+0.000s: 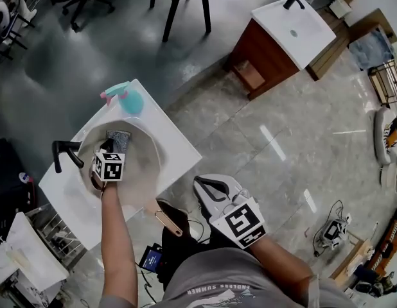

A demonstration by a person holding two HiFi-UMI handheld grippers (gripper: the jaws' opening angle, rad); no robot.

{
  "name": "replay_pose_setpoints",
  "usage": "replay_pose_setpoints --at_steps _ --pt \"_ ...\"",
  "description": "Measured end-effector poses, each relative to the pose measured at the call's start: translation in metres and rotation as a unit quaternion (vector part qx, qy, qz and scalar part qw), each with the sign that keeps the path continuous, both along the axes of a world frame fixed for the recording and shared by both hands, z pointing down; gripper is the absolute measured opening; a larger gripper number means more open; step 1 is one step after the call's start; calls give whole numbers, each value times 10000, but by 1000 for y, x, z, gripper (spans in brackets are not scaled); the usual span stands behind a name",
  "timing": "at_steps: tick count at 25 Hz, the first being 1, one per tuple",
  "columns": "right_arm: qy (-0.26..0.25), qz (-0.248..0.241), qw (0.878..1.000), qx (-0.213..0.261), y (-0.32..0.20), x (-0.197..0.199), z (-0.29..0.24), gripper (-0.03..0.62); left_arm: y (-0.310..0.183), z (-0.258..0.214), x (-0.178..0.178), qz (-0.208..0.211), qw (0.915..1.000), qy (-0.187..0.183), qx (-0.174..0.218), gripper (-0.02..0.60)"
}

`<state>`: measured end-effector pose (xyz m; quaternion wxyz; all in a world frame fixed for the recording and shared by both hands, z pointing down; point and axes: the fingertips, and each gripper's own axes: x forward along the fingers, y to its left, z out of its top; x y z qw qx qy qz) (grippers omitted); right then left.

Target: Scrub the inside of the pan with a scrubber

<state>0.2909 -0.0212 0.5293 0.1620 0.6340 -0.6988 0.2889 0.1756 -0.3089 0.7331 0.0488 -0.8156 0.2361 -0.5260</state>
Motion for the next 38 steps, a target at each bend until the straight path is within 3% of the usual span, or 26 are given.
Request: replay_pose_setpoints --at_steps 6,15,26,32,38 --pt "-6 -252 9996 87 -3 -12 -5 2 16 11 -39 -209 9996 -202 -54 25" --pt "98 -791 9966 203 -25 -51 -27 2 77 14 -59 68 9985 -251 -492 23" --pt "243 -1326 9898 457 -39 -104 -49 2 96 -85 -78 57 9975 703 -88 21" --pt "298 -1758 9818 650 -57 -136 -67 2 86 -147 -137 -426 9921 1150 260 21" --pt "337 -2070 9750 737 -74 -165 -78 2 78 -165 -239 -1273 9837 1217 358 21"
